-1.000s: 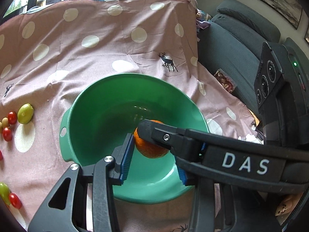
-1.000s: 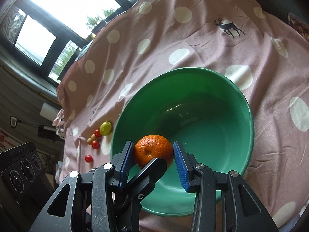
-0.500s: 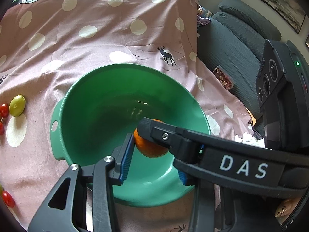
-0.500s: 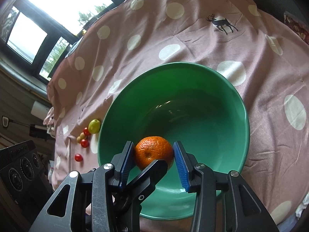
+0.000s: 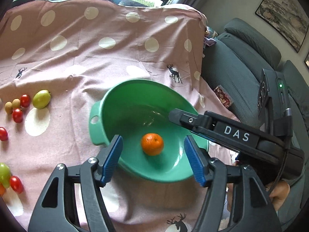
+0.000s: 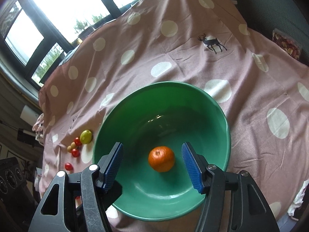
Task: Organize fruits
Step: 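Withdraw the right gripper from the bowl toward the remaining fruit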
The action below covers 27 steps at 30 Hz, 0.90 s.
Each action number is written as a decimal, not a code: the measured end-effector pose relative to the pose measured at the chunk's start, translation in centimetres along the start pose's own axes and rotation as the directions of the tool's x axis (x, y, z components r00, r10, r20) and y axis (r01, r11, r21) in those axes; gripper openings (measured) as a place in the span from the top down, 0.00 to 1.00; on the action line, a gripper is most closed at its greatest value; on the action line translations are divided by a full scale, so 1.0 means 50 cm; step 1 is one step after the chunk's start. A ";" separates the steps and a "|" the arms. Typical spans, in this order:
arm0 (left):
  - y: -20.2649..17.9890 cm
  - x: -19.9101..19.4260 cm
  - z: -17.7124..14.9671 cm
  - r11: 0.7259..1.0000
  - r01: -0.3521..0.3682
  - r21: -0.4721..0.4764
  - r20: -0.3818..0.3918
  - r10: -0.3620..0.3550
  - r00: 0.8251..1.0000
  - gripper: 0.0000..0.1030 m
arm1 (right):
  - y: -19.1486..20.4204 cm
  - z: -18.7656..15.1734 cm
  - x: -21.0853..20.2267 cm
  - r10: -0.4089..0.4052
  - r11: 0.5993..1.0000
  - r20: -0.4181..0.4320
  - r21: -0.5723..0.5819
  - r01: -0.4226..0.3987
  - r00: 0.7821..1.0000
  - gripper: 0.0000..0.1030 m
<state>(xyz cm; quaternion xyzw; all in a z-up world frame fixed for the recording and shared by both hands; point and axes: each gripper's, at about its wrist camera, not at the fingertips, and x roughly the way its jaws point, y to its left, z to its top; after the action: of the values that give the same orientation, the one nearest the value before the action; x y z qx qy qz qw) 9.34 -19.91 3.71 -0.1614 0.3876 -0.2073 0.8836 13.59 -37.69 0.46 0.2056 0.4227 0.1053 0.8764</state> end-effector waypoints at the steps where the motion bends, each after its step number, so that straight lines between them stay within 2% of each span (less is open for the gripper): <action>1: 0.010 -0.015 -0.002 1.000 -0.009 -0.011 0.012 0.009 1.000 0.32 | 0.003 0.000 -0.003 0.004 1.000 0.009 -0.002 -0.004 1.000 0.37; 3: 0.032 -0.044 -0.008 0.999 -0.047 -0.028 0.032 0.048 0.998 0.26 | 0.014 -0.001 -0.008 0.009 1.000 0.026 -0.012 -0.009 1.000 0.35; 7: 0.086 -0.106 -0.021 0.987 -0.142 -0.077 0.075 0.148 0.986 0.23 | 0.037 -0.006 -0.014 0.020 0.999 0.052 -0.035 -0.018 0.998 0.32; 12: 0.164 -0.177 -0.034 0.958 -0.232 -0.165 0.101 0.251 0.963 0.22 | 0.067 -0.016 -0.016 0.042 0.997 0.071 -0.062 -0.037 0.997 0.30; 14: 0.193 -0.203 -0.041 0.940 -0.285 -0.187 0.107 0.307 0.946 0.21 | 0.079 -0.019 -0.017 0.043 0.996 0.081 -0.077 -0.037 0.996 0.30; 18: 0.260 -0.255 -0.058 0.892 -0.385 -0.238 0.123 0.421 0.899 0.21 | 0.103 -0.026 -0.017 0.055 0.994 0.092 -0.104 -0.045 0.994 0.29; 22: 0.338 -0.311 -0.086 0.856 -0.406 -0.321 0.148 0.468 0.871 0.21 | 0.131 -0.037 -0.012 0.096 0.988 0.079 -0.128 -0.086 0.992 0.28; 25: 0.389 -0.342 -0.095 0.802 -0.440 -0.405 0.138 0.529 0.837 0.21 | 0.163 -0.053 -0.004 0.124 0.979 0.061 -0.168 -0.112 0.990 0.27; 27: 0.411 -0.360 -0.099 0.775 -0.449 -0.444 0.135 0.554 0.822 0.22 | 0.186 -0.063 0.003 0.138 0.972 0.044 -0.197 -0.127 0.989 0.26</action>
<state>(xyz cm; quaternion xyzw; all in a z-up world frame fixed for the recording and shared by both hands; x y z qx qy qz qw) -0.49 6.05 2.46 -0.2505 0.3317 0.1428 0.8983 11.12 -28.44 2.77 0.1501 0.3704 0.1984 0.8949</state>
